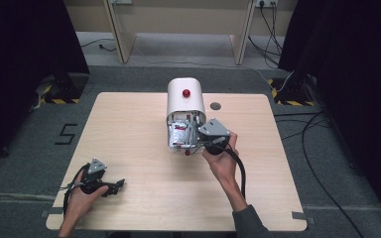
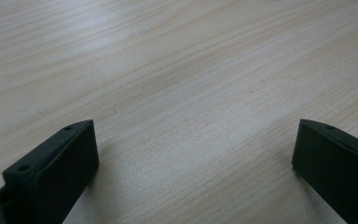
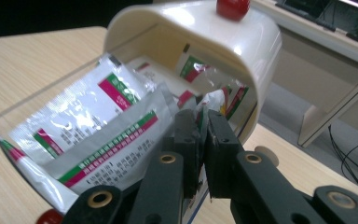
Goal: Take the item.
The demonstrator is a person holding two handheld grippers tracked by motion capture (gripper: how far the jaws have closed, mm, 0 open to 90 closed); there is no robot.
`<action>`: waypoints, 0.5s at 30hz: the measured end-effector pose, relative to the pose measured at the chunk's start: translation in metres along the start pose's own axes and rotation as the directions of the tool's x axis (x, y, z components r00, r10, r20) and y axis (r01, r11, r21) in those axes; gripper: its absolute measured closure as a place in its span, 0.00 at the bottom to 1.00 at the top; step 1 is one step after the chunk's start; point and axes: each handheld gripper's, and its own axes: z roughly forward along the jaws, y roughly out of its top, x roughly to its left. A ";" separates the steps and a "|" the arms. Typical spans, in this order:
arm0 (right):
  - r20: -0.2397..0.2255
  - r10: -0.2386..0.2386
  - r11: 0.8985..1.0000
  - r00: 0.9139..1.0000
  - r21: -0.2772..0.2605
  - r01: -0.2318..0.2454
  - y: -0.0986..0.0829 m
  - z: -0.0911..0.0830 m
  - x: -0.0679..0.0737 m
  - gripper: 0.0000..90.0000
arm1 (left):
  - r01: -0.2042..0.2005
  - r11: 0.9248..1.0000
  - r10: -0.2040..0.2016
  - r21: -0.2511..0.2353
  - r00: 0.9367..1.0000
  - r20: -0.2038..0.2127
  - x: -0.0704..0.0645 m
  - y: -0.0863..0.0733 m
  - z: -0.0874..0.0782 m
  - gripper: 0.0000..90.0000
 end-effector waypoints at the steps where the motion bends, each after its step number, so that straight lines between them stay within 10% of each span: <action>1: 0.002 0.003 1.000 1.000 -0.010 -0.003 0.001 -0.003 0.000 0.95 | 0.000 1.000 0.000 0.000 1.000 0.000 0.000 0.000 0.000 0.00; 15: -0.040 0.045 0.992 0.998 -0.115 -0.049 0.003 -0.049 -0.014 0.97 | 0.003 1.000 -0.003 -0.003 1.000 0.000 0.000 0.000 0.000 0.00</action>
